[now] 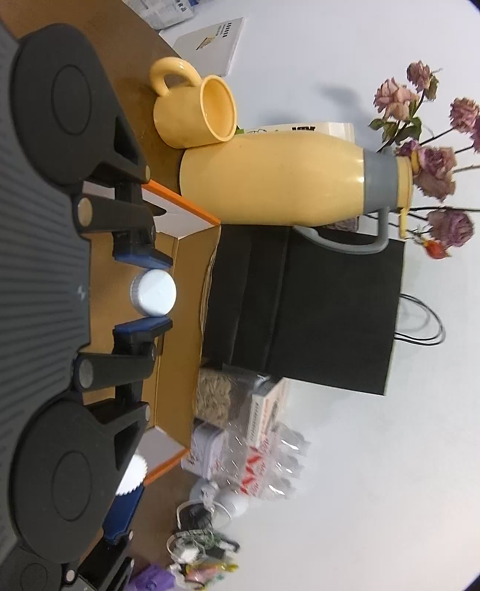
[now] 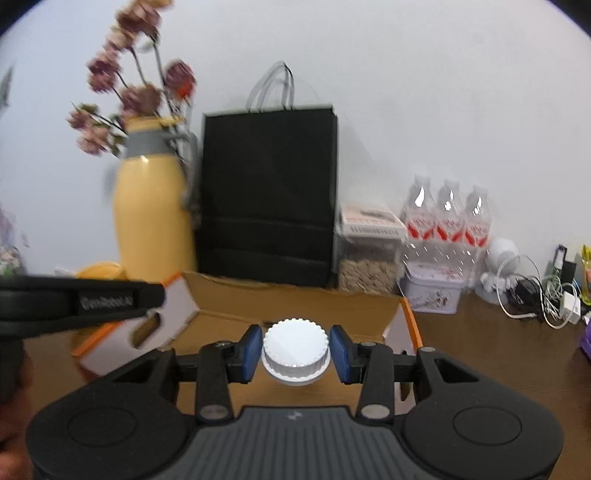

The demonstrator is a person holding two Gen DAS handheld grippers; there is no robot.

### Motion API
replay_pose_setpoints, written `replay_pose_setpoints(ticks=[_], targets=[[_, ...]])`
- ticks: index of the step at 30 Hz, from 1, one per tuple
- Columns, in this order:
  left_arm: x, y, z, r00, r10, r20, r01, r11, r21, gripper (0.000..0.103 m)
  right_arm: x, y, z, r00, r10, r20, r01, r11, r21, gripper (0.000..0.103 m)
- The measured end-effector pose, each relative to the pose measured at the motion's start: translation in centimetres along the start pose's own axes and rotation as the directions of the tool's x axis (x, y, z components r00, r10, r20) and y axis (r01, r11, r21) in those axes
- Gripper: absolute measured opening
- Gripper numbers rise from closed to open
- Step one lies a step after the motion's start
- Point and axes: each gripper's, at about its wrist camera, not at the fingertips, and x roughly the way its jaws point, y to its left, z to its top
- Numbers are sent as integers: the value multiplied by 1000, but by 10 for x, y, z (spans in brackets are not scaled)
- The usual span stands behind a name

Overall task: Organize objects
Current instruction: 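Carry both caps into the cardboard box and open both grippers, then move the right gripper to the small white cap on the table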

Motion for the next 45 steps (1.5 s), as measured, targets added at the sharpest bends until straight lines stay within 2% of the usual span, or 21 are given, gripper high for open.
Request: replay_pose_setpoints(ticks=[3, 8, 10, 11, 12, 13, 14, 16, 26, 38, 45], targets=[[19, 0, -3, 999, 24, -35, -23, 1000, 21, 29, 21, -6, -8, 997, -38, -65, 39, 999, 3, 39], [39, 3, -9, 994, 24, -107, -21, 999, 32, 29, 36, -7, -17, 991, -25, -134, 24, 1000, -8, 39], [37, 5, -9, 994, 22, -107, -18, 999, 31, 33, 41, -6, -19, 986, -28, -164, 25, 999, -20, 41], [36, 5, -8, 994, 25, -106, -21, 999, 37, 51, 43, -4, -20, 983, -36, -179, 32, 999, -26, 58], [35, 5, -8, 994, 31, -105, -27, 999, 42, 81, 44, -3, -21, 980, -51, -193, 46, 998, -33, 70], [33, 5, -8, 995, 34, -92, -31, 999, 41, 95, 45, -2, -22, 979, -67, -194, 60, 997, -40, 94], [32, 4, -8, 997, 38, -73, -35, 999, 39, 103, 44, -1, -21, 980, -78, -185, 70, 997, -45, 100], [29, 4, -7, 998, 51, -48, -49, 998, 37, 103, 40, -1, -20, 983, -80, -165, 74, 996, -42, 100], [19, 5, -1, 998, 54, -26, -53, 998, 24, 103, 36, -3, -15, 987, -84, -135, 79, 996, -40, 102], [-34, 11, 7, 996, -22, 84, 21, 1000, 6, 103, -17, -6, -4, 998, -62, -10, 61, 997, -37, 103], [-60, 19, -8, 999, -26, 45, 24, 999, 41, 103, -53, -9, -19, 999, -37, 12, 38, 998, -56, 103]])
